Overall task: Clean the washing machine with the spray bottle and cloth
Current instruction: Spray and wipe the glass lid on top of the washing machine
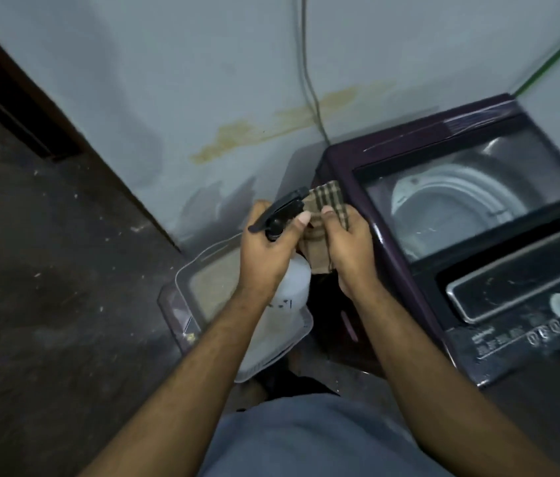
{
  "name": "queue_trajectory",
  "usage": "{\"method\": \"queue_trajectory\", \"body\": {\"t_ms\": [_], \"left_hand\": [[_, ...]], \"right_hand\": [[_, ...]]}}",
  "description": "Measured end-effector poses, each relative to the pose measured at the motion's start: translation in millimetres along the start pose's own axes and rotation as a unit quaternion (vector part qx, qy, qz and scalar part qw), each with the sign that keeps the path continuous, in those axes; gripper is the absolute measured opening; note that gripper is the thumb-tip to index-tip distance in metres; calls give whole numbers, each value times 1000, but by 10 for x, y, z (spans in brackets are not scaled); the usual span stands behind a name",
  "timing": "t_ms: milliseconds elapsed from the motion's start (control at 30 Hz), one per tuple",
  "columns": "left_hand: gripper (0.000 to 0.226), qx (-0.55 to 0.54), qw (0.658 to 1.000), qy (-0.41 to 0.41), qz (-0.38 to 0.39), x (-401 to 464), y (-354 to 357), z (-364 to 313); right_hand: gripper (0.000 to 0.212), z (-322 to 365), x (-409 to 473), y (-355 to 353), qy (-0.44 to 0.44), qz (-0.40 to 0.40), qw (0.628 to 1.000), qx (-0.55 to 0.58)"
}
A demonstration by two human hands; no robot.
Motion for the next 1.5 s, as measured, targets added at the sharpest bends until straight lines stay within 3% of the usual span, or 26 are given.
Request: {"method": "queue_trajectory", "body": {"t_ms": [100,200,500,600,900,1100,1500], "left_hand": [[29,-61,997,-49,-3,-63,212,-252],[29,-99,993,-47,35,-130,434,-499],[12,-116,986,-107,58,-370,987,-688],[11,-120,983,-114,73,-463,1268,-694],[18,-52,994,-94,-7,-712,1852,-636],[20,-31,989,-134,-52,-817,1904,-561],[19,0,986,-165,-39,-117,1545,-284]], "right_hand": [[14,111,-149,-324,21,-6,996,89],[24,210,-226,-637,28,-10,990,139],[41,201,-192,-1389,74,-11,965,253],[38,182,-162,-1668,82,12,965,251],[29,160,53,-2569,85,21,977,194],[24,205,168,-2606,94,44,979,177],[20,325,478,-2194,107,14,979,175]]}}
Point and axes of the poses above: each hand's wrist, its own x-axis towards the middle knuckle, its own y-axis out of the palm, z = x × y, the point moved 5 cm from there along x, towards the middle knuckle, and after that the axes turned 11 degrees about y, right-handed, at the moved point
